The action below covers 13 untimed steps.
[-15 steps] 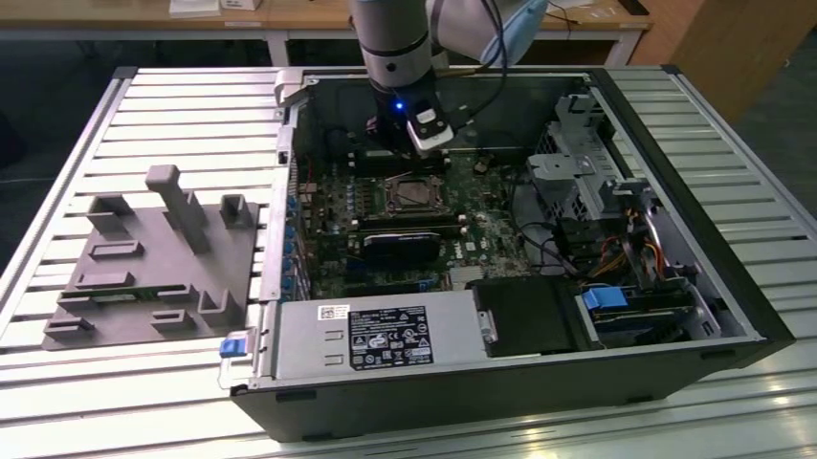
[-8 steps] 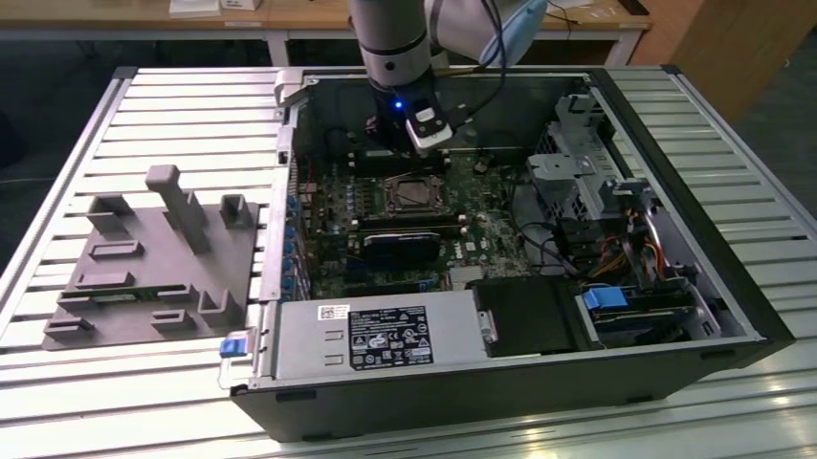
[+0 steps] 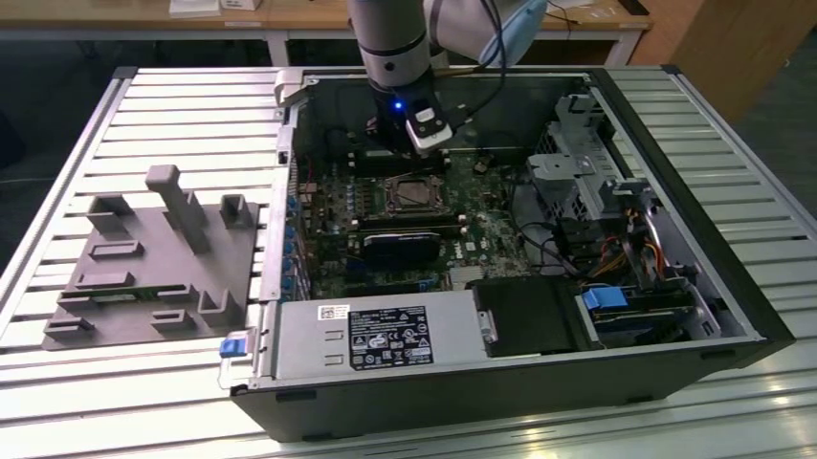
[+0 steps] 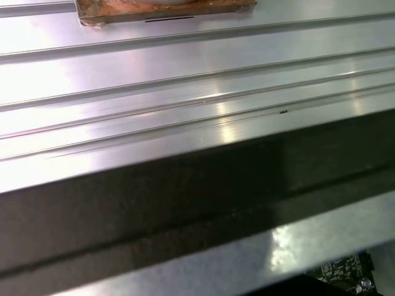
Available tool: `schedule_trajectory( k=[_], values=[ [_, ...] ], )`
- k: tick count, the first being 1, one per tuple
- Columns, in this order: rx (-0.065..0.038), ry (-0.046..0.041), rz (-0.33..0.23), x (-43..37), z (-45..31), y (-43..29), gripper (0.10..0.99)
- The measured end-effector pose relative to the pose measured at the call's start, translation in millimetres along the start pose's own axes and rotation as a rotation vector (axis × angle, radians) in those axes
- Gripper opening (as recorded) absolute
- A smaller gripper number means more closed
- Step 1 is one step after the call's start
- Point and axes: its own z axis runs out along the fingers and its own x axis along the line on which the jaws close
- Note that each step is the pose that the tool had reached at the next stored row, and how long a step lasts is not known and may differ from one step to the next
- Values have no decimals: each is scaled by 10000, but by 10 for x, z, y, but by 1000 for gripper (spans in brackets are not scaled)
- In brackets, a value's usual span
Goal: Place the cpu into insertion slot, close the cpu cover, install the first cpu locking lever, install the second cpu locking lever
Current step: 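Install the first cpu locking lever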
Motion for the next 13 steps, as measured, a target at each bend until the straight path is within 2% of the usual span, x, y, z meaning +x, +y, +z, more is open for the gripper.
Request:
schedule_trajectory(
  k=[13],
  values=[
    [99, -84, 518, 13, 43, 6, 102]
  ],
)
